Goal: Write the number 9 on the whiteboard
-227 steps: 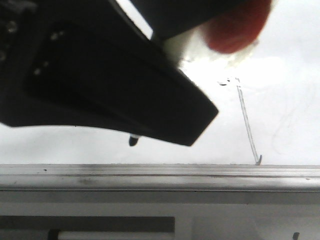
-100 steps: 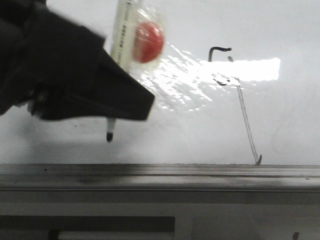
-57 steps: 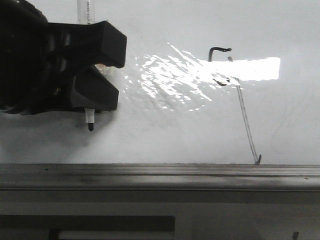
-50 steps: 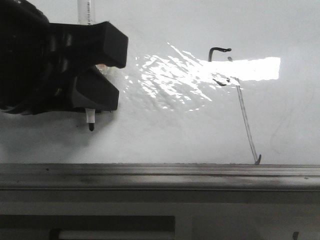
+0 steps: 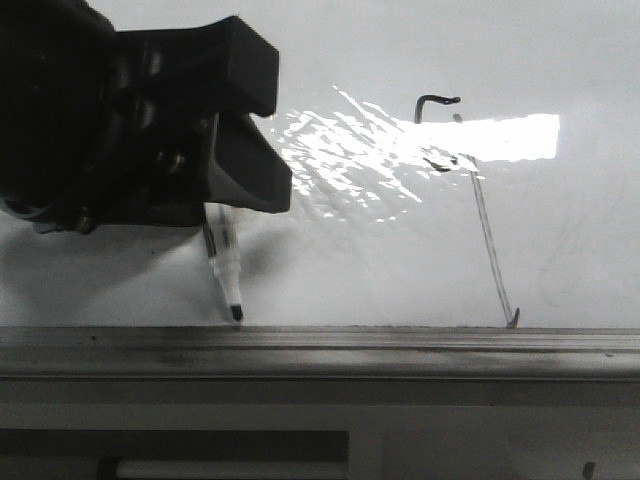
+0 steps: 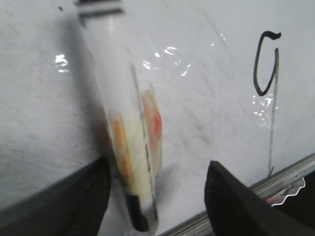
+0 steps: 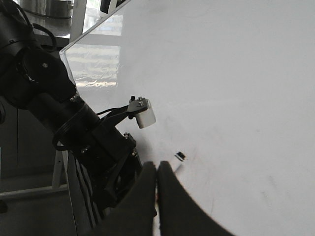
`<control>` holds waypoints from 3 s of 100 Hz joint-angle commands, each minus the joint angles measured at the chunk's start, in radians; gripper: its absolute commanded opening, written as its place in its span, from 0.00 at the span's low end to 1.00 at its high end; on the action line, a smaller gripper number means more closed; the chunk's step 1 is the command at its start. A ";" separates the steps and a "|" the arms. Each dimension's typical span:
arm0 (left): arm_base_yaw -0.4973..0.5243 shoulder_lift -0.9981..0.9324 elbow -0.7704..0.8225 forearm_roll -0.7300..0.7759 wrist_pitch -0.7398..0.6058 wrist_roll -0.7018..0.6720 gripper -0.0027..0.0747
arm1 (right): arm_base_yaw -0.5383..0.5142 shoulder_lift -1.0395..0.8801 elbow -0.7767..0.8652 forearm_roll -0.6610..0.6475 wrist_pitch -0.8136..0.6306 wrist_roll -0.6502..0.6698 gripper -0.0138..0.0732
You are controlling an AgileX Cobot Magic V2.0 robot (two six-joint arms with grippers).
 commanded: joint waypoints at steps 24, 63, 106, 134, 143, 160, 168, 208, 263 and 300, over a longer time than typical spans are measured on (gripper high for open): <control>0.017 -0.014 -0.006 -0.011 -0.174 0.000 0.66 | -0.005 0.005 -0.026 0.000 -0.073 -0.001 0.11; 0.017 -0.162 -0.006 -0.008 -0.208 0.001 0.66 | -0.005 -0.008 -0.026 -0.010 -0.064 -0.001 0.11; -0.074 -0.764 0.120 -0.109 -0.163 0.372 0.07 | -0.106 -0.374 0.176 -0.406 0.122 0.325 0.11; -0.078 -0.929 0.225 -0.109 -0.160 0.374 0.01 | -0.106 -0.524 0.278 -0.398 0.160 0.325 0.11; -0.078 -0.929 0.239 -0.110 -0.160 0.374 0.01 | -0.106 -0.524 0.278 -0.398 0.160 0.325 0.11; -0.078 -0.929 0.248 -0.110 -0.160 0.374 0.01 | -0.106 -0.524 0.278 -0.398 0.160 0.325 0.11; -0.078 -0.929 0.248 -0.110 -0.160 0.374 0.01 | -0.106 -0.524 0.278 -0.398 0.160 0.325 0.11; -0.033 -0.929 0.264 -0.021 -0.258 0.402 0.01 | -0.106 -0.524 0.278 -0.398 0.160 0.325 0.11; 0.644 -0.994 0.546 1.620 0.265 -0.977 0.01 | -0.106 -0.524 0.278 -0.398 0.160 0.325 0.11; 0.795 -1.288 0.633 1.623 0.464 -1.097 0.01 | -0.106 -0.524 0.278 -0.398 0.160 0.325 0.11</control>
